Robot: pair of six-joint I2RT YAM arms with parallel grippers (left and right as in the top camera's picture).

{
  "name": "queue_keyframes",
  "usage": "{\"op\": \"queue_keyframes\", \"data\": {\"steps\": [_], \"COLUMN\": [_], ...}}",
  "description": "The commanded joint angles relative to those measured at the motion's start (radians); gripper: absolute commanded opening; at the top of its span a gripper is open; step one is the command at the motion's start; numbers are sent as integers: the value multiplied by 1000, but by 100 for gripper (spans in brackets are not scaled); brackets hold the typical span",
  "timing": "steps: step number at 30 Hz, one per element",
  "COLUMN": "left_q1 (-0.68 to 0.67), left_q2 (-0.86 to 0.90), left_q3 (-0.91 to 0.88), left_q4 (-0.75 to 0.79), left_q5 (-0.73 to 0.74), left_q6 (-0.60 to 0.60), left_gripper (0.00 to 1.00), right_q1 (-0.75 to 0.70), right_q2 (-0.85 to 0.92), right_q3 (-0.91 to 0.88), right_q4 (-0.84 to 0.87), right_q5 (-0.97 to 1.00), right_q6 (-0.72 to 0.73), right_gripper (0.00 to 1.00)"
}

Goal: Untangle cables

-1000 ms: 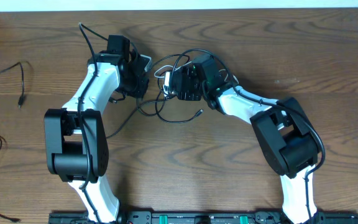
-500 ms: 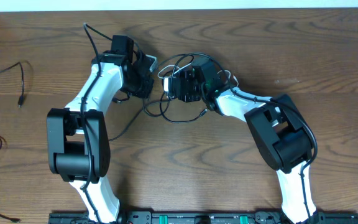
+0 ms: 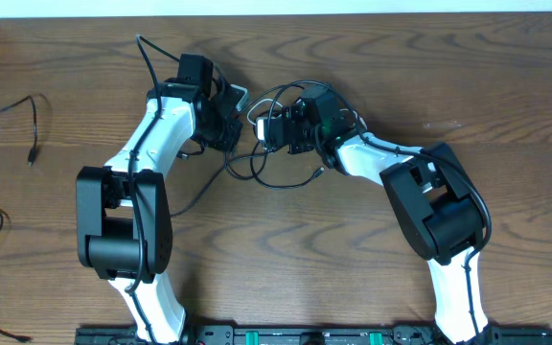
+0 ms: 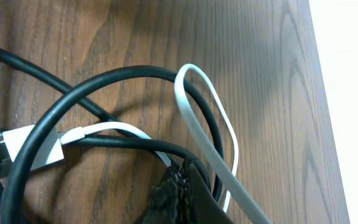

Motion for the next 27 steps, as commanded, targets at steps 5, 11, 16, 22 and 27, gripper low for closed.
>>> {"op": "queue_keyframes", "data": {"steps": [5, 11, 16, 22, 27], "left_q1": [-1, -2, -10, -26, -33], "left_q2": [6, 6, 6, 6, 6], "left_q3": [-8, -8, -8, -8, -8], "left_q4": [6, 5, 6, 17, 21], "left_q5": [19, 20, 20, 21, 20], "left_q6": [10, 9, 10, 10, 9], "left_gripper": [7, 7, 7, 7, 7], "right_q1": [-9, -25, -43, -44, -43], "right_q2": [29, 31, 55, 96, 105], "right_q3": [2, 2, 2, 2, 2], "right_q4": [6, -21, -14, 34, 28], "right_q5": [-2, -2, -2, -2, -2], "right_q6": [24, 24, 23, 12, 11], "right_gripper": [25, 39, 44, 44, 40]}}
